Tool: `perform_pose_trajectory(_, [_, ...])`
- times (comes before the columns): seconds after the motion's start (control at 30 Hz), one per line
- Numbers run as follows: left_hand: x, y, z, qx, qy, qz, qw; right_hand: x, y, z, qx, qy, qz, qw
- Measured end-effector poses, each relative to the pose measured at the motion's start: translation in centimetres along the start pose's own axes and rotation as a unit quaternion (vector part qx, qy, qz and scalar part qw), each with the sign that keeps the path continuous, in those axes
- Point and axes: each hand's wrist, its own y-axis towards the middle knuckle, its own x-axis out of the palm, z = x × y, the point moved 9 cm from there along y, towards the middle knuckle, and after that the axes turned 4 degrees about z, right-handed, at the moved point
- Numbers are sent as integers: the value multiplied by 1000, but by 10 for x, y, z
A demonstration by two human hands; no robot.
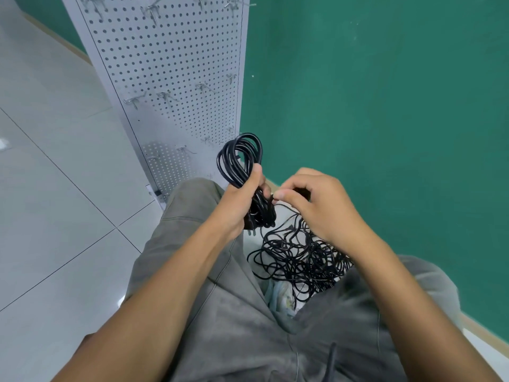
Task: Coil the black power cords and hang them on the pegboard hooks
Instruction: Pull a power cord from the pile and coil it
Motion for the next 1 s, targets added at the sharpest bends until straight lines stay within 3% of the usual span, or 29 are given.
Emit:
perform_pose_trajectory(0.2, [21, -8, -20, -68, 34, -99, 992, -5, 8, 1, 35, 80, 62, 994])
perform_pose_trajectory(0.47, [43, -24, -17, -98, -39, -190, 976, -4, 6, 30, 130, 166, 76, 975])
perform_pose_trajectory(0.57, [46, -27, -14, -107, -122, -214, 963, -1, 6, 46, 145, 202, 81, 965])
perform_pose_trajectory(0.73, [44, -24, -5, -109, -205, -220, 948, 26, -11, 66, 172, 278, 33, 944])
perform_pose_trajectory(1.0, [25, -8, -6, -91, -218, -171, 957, 64, -47, 116, 212, 193, -48, 957])
